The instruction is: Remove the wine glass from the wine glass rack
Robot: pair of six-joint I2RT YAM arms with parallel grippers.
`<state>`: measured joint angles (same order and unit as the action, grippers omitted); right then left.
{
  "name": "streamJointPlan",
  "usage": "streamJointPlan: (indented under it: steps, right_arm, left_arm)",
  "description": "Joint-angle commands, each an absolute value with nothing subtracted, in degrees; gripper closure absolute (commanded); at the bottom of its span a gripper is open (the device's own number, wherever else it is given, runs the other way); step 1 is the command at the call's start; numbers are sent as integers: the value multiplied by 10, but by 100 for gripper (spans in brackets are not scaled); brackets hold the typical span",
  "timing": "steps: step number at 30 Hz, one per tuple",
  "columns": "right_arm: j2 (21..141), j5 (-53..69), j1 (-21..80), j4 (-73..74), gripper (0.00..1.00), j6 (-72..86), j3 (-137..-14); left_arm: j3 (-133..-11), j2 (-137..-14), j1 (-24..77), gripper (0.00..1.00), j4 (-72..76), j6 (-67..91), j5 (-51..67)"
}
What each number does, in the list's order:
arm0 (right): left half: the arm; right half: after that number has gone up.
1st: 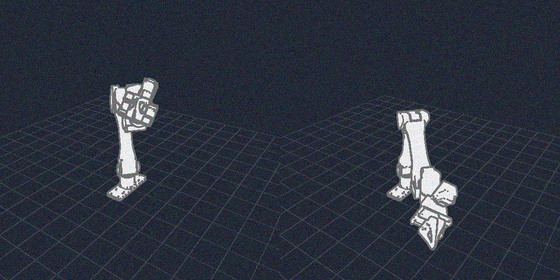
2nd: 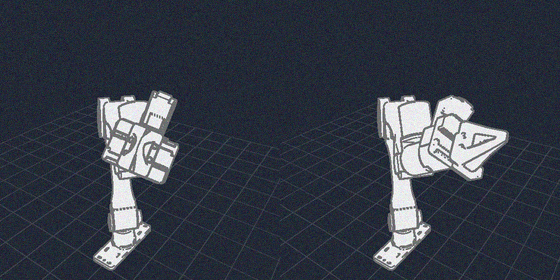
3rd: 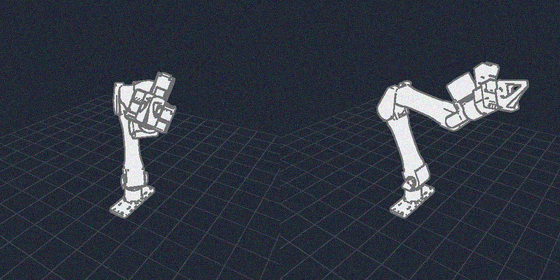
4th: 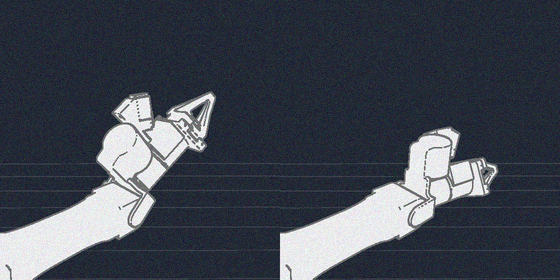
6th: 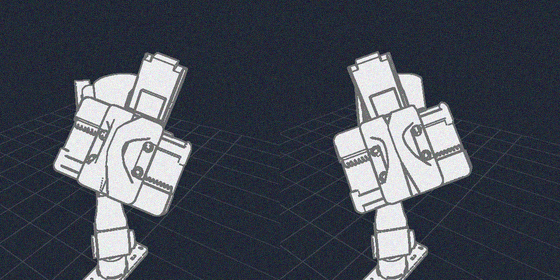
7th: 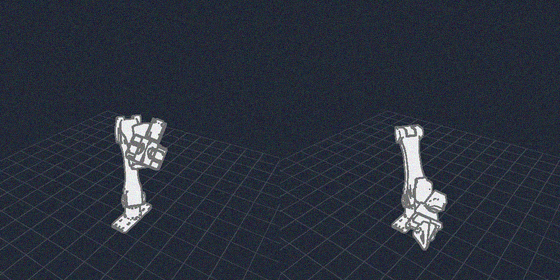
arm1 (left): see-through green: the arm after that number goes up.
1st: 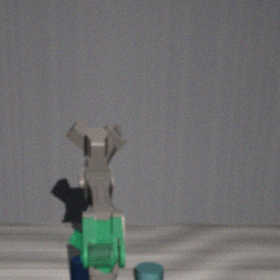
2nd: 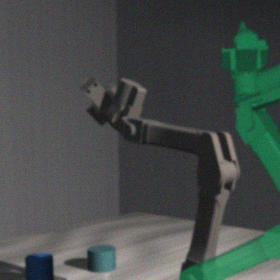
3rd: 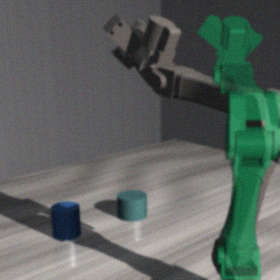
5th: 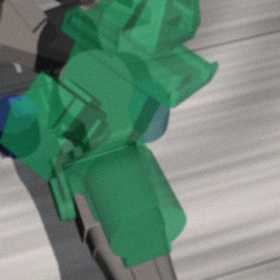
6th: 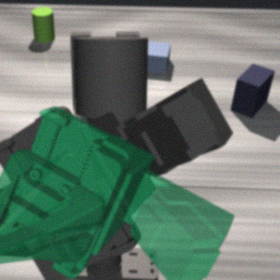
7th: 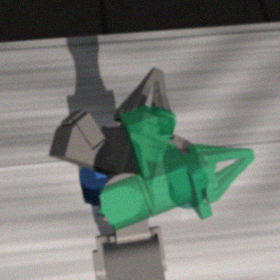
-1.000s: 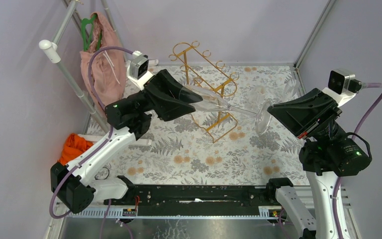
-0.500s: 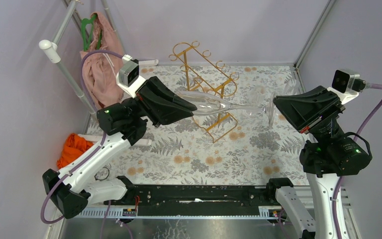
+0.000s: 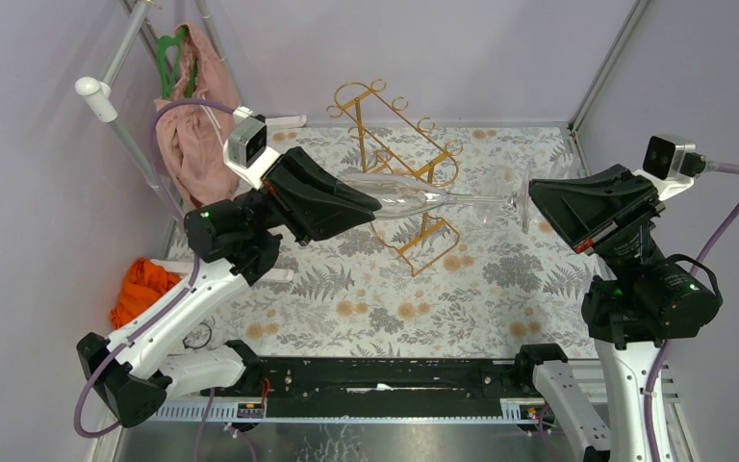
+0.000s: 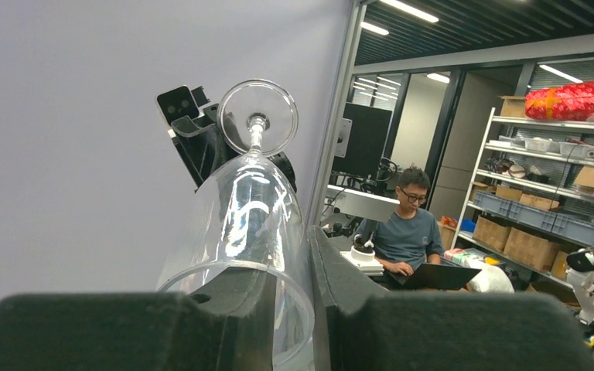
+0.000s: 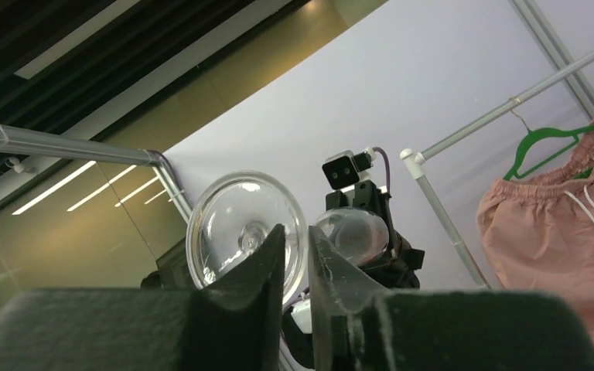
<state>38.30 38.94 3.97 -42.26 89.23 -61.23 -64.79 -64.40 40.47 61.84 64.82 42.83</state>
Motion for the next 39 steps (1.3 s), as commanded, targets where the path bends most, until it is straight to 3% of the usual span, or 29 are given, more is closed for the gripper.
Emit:
streamJointPlan:
  steps: [1, 6, 25, 39]
  right_arm:
    - [378, 487, 43, -386, 72, 860, -615]
    - [376, 482, 43, -368, 56, 850, -615]
    - [376, 458, 43, -331, 31, 835, -605]
    - [360, 423, 43, -204, 29, 739, -621]
  left_arm:
    - [-642, -645, 416, 100, 583, 619, 389]
    - [-640, -632, 416, 100, 570, 613, 380]
    - [-628, -558, 416, 100, 508, 569, 331]
    - [-716, -470, 415, 100, 107, 397, 114]
